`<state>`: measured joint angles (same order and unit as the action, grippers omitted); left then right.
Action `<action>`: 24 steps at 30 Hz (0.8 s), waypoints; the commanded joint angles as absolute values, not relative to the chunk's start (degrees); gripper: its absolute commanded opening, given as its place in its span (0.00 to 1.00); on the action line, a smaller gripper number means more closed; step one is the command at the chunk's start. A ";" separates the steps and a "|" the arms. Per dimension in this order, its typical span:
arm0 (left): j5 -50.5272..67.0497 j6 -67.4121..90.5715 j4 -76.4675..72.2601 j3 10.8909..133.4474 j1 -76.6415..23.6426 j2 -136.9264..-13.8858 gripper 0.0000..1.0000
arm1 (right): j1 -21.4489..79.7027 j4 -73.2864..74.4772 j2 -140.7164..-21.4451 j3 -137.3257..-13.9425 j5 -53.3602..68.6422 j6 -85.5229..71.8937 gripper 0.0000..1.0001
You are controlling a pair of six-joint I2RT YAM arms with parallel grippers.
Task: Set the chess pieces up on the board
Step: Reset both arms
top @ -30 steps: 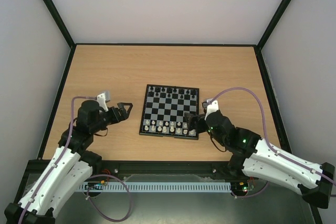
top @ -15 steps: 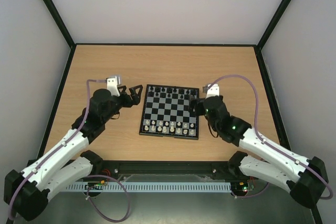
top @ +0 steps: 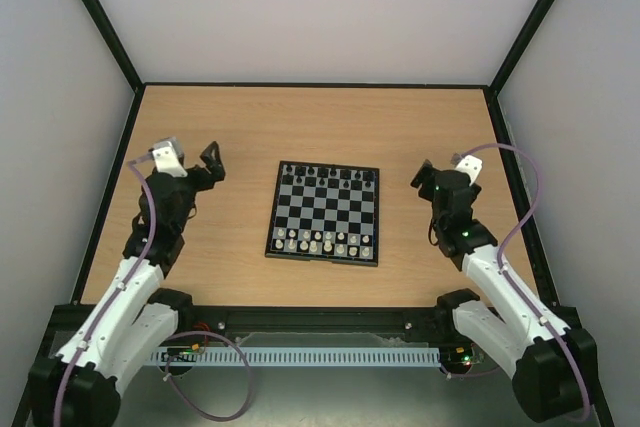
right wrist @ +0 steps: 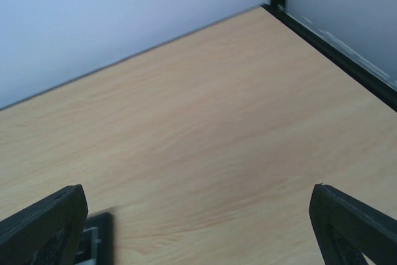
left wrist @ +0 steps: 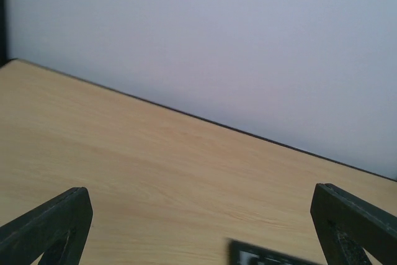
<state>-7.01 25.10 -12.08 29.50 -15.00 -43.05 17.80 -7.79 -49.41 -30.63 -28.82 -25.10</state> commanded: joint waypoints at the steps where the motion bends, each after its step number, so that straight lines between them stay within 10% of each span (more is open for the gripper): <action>1: -6.07 23.43 -16.80 23.78 -6.50 -42.70 1.00 | 15.79 -14.60 -48.98 -24.32 -34.33 -26.69 0.99; 24: -15.21 12.28 -52.39 5.51 -1.14 -57.69 0.99 | 13.01 -55.87 -68.62 -10.80 -43.46 -15.32 0.99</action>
<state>-13.82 13.80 -39.99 6.48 -1.56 -52.42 14.31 -43.03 -63.46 -10.66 -40.69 -17.54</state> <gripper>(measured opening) 0.994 0.986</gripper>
